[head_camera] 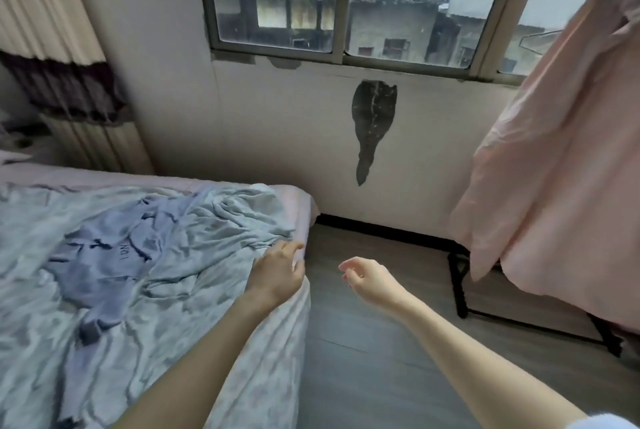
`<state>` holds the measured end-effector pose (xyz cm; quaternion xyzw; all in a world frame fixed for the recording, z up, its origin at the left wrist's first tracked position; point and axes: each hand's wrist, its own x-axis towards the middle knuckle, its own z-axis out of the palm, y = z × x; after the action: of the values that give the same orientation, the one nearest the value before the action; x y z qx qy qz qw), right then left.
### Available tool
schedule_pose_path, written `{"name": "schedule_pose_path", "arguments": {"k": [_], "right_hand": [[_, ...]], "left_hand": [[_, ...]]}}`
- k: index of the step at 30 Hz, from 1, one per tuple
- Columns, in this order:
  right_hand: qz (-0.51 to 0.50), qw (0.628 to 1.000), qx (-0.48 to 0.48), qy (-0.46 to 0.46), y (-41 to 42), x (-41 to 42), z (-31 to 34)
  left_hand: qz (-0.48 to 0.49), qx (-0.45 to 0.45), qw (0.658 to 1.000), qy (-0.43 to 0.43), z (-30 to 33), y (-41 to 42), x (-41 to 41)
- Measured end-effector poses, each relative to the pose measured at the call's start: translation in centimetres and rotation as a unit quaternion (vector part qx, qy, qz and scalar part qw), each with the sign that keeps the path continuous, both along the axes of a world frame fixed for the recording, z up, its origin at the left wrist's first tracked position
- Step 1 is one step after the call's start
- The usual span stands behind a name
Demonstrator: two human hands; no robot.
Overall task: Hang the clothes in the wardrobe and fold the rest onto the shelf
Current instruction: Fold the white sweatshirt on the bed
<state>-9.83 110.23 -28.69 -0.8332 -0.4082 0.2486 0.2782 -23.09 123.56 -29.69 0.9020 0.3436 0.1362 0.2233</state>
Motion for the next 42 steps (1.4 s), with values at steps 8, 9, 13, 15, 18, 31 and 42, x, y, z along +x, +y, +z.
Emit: {"name": "schedule_pose_path", "arguments": {"k": [8, 9, 13, 15, 18, 31, 42], "right_hand": [[0.079, 0.995, -0.066, -0.009, 13.8, 9.9, -5.1], [0.090, 0.993, -0.075, -0.007, 15.5, 10.5, -6.0], [0.121, 0.988, -0.094, 0.003, 21.0, 11.1, -9.7], [0.127, 0.986, -0.106, 0.007, 23.9, 11.6, -12.3], [0.124, 0.983, -0.130, 0.034, 28.4, 10.9, -16.8], [0.222, 0.932, -0.214, -0.190, 43.2, 7.3, -28.0], [0.282, 0.876, -0.239, -0.311, 50.5, 5.6, -31.9]], "left_hand": [[0.116, -0.087, 0.986, 0.076, -6.2, 11.9, 5.1], [0.131, -0.096, 0.983, 0.090, -7.1, 13.3, 5.2], [0.176, -0.110, 0.969, 0.137, -10.3, 18.6, 5.0], [0.210, -0.128, 0.958, 0.145, -12.5, 21.2, 4.8], [0.254, -0.158, 0.941, 0.156, -16.5, 24.8, 3.4], [0.187, -0.195, 0.903, 0.332, -27.7, 37.3, -2.0], [0.166, -0.074, 0.957, 0.226, -30.8, 41.5, -1.6]]}}
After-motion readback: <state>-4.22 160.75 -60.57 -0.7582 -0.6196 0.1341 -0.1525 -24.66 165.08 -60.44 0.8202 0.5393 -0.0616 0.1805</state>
